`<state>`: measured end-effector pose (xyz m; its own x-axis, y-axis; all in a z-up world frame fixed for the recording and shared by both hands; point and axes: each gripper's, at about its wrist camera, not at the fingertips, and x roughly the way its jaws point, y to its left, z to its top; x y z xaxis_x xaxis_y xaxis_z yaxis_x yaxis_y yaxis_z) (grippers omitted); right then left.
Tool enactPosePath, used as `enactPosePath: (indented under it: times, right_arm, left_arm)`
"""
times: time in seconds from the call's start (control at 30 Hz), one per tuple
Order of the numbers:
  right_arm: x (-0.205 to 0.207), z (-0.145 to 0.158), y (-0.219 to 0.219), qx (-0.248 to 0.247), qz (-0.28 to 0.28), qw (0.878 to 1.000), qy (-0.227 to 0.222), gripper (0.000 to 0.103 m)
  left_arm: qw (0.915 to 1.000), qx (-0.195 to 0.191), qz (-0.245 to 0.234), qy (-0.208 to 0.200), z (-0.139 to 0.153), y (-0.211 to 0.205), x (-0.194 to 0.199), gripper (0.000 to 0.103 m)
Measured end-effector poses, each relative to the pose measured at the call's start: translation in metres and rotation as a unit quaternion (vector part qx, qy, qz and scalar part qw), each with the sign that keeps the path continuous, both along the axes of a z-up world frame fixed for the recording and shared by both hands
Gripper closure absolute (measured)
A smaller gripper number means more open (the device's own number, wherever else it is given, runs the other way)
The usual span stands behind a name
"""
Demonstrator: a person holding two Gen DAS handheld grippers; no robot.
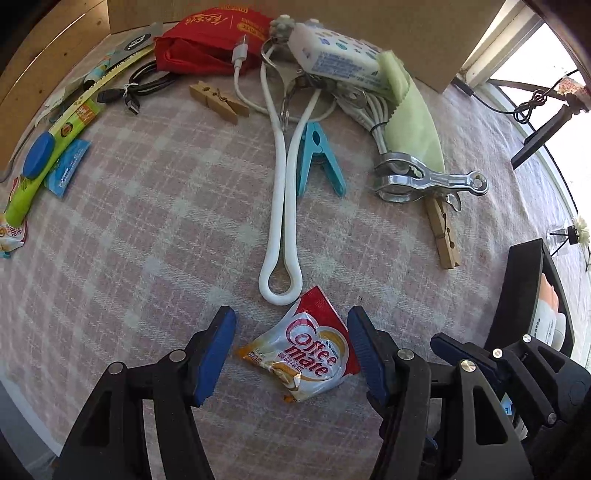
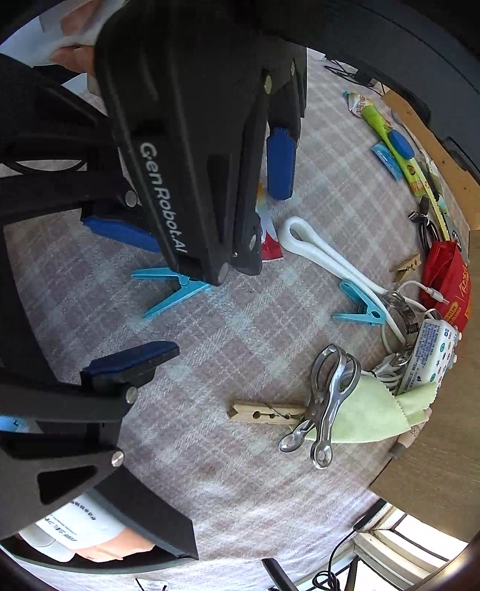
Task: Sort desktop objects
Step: 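Grasp the blue clothespin with the right gripper while the left grasps the Coffee-mate sachet, then carry the clothespin and sachet into the tray while both grippers release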
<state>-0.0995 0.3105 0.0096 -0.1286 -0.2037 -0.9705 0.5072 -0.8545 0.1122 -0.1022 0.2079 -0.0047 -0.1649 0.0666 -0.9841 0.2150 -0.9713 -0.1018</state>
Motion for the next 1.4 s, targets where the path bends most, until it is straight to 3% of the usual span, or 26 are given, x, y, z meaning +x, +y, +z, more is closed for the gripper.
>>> enactPosePath:
  times: [0.17,0.37,0.4,0.53,0.73,0.9,0.97,1.2,1.4]
  right_arm:
    - [-0.003,-0.005,0.008,0.000,-0.014,1.000,-0.007,0.055]
    - [-0.007,-0.005,0.015,-0.002,-0.021,1.000,-0.011,0.064]
    - [-0.006,-0.005,0.014,0.002,-0.019,1.000,-0.007,0.069]
    - [-0.005,-0.005,0.017,0.003,-0.022,1.000,-0.007,0.070]
    - [0.001,-0.004,0.018,-0.012,-0.030,0.999,-0.010,0.072]
    - [0.003,0.004,0.023,-0.026,-0.041,0.999,-0.006,0.072]
    - [0.004,0.010,0.025,-0.035,-0.046,0.998,-0.004,0.072]
    - [0.014,0.033,0.028,-0.047,-0.062,0.997,0.011,0.072]
    - [0.029,0.054,0.060,-0.062,-0.093,0.994,0.023,0.072]
  left_arm:
    - [0.9994,-0.031,-0.019,0.001,-0.001,0.014,0.011,0.042]
    - [0.9985,-0.044,-0.032,0.006,-0.002,0.020,0.031,0.042]
    - [0.9985,-0.043,-0.032,0.006,-0.002,0.020,0.034,0.044]
    - [0.9981,-0.045,-0.039,0.015,0.001,0.016,0.045,0.055]
    - [0.9990,-0.012,-0.035,0.027,0.005,0.011,0.068,0.069]
    - [0.9991,0.011,-0.026,0.031,0.014,-0.018,0.069,0.081]
    - [0.9991,0.013,-0.026,0.033,0.016,-0.023,0.072,0.089]
    - [0.9986,0.031,-0.021,0.037,0.024,-0.047,0.065,0.094]
    - [0.9969,0.044,-0.037,0.055,0.057,-0.040,0.062,0.094]
